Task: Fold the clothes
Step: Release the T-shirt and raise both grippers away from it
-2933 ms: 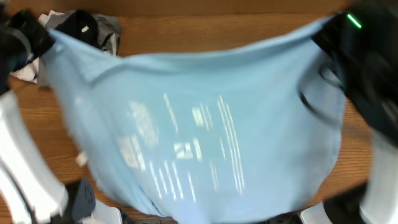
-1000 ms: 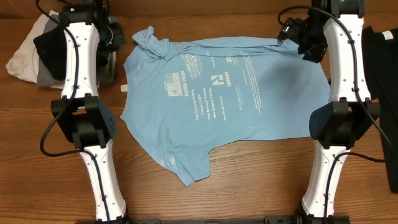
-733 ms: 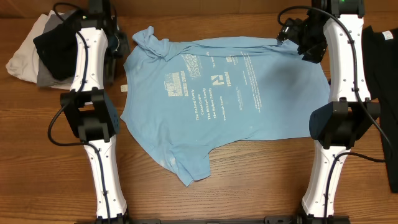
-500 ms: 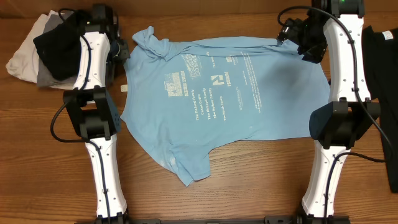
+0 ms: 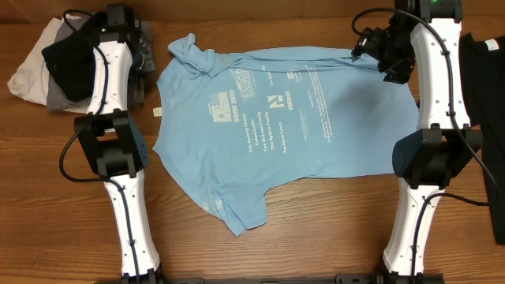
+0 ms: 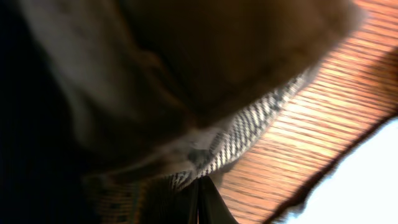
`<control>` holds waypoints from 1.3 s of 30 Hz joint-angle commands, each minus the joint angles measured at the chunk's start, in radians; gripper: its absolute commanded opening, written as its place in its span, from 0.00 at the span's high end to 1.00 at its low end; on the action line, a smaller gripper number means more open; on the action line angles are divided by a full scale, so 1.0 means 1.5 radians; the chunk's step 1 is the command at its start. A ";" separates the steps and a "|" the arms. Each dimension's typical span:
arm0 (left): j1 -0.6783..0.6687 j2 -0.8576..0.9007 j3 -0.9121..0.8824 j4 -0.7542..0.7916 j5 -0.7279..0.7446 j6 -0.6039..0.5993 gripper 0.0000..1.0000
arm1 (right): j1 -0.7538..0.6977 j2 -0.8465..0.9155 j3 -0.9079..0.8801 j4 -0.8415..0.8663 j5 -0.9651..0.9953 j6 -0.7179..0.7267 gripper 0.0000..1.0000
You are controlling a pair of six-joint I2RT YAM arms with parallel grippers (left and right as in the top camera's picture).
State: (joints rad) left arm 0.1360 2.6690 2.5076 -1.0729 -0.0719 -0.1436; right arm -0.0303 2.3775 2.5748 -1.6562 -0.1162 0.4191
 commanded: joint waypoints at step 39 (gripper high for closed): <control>-0.100 -0.248 0.354 -0.411 0.013 -0.144 0.00 | 0.063 -0.453 -0.096 -0.025 0.063 0.029 0.00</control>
State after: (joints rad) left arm -0.0074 2.3856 3.0180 -1.6417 -0.0994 -0.3172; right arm 0.0608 1.7977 2.5008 -1.6943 -0.0372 0.4728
